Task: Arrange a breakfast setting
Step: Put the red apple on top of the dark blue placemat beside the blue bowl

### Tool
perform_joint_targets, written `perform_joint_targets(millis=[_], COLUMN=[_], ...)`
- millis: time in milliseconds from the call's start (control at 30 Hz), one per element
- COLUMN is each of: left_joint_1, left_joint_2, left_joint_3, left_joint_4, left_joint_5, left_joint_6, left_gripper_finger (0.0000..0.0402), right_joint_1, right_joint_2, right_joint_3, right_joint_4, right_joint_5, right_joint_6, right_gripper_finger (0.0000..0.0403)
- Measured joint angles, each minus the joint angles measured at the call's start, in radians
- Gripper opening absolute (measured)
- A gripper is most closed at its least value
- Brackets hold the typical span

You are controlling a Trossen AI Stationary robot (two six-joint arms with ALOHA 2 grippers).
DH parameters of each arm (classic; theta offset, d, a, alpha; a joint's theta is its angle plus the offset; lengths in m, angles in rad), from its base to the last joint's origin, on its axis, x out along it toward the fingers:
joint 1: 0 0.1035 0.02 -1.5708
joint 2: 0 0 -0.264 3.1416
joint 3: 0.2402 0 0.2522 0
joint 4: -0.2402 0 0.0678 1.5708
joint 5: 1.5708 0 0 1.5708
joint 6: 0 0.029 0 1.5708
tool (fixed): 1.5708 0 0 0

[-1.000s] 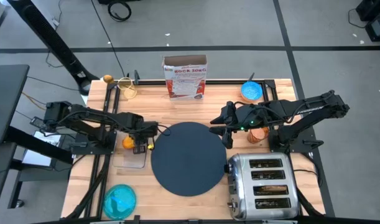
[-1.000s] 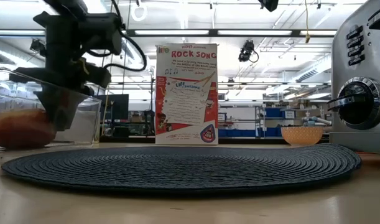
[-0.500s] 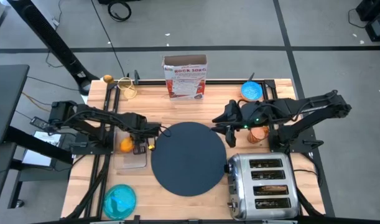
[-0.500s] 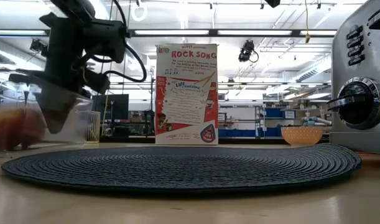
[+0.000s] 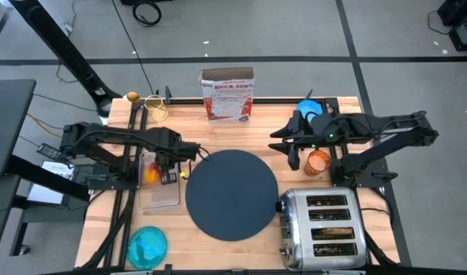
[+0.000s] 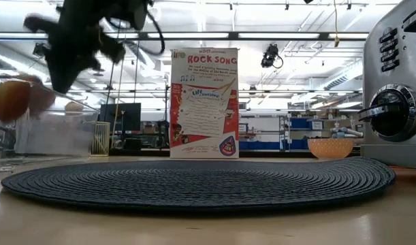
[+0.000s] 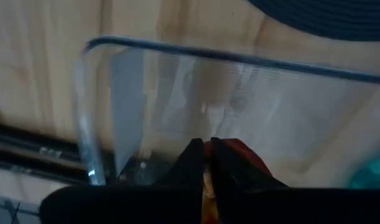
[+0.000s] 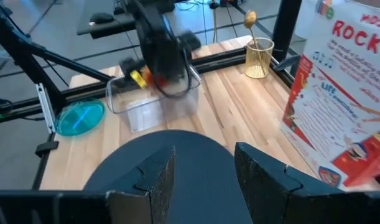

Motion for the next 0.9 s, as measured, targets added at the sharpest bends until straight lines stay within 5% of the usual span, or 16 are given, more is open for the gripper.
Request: perform_joint_targets(millis=[200,333,533,900], left_joint_1=[0.000,-0.005,-0.030,0.001], left_joint_2=[-0.001,-0.002,0.033,0.182], left_joint_3=[0.217,0.304,0.272,0.106], left_joint_4=[-0.043,0.132,0.529,0.795], left_joint_5=[0.000,-0.063,-0.197,-0.285], left_joint_6=[-0.087,-0.107,-0.053,-0.051], left_gripper_finger=[0.0017,0.0017,0.0018,0.0019], right_joint_1=[-0.004,-0.005,-0.004,0.099], right_joint_2=[-0.028,-0.034,-0.022,0.001], right_joint_3=[0.000,0.000,0.000,0.000], right_joint_4=[-0.077,-0.094,-0.168,-0.235], right_joint_5=[0.022,0.028,0.023,-0.002], right_joint_6=[-0.001,0.005,0.106,0.216], right_gripper_finger=[0.0174,0.0174,0.0174,0.0174])
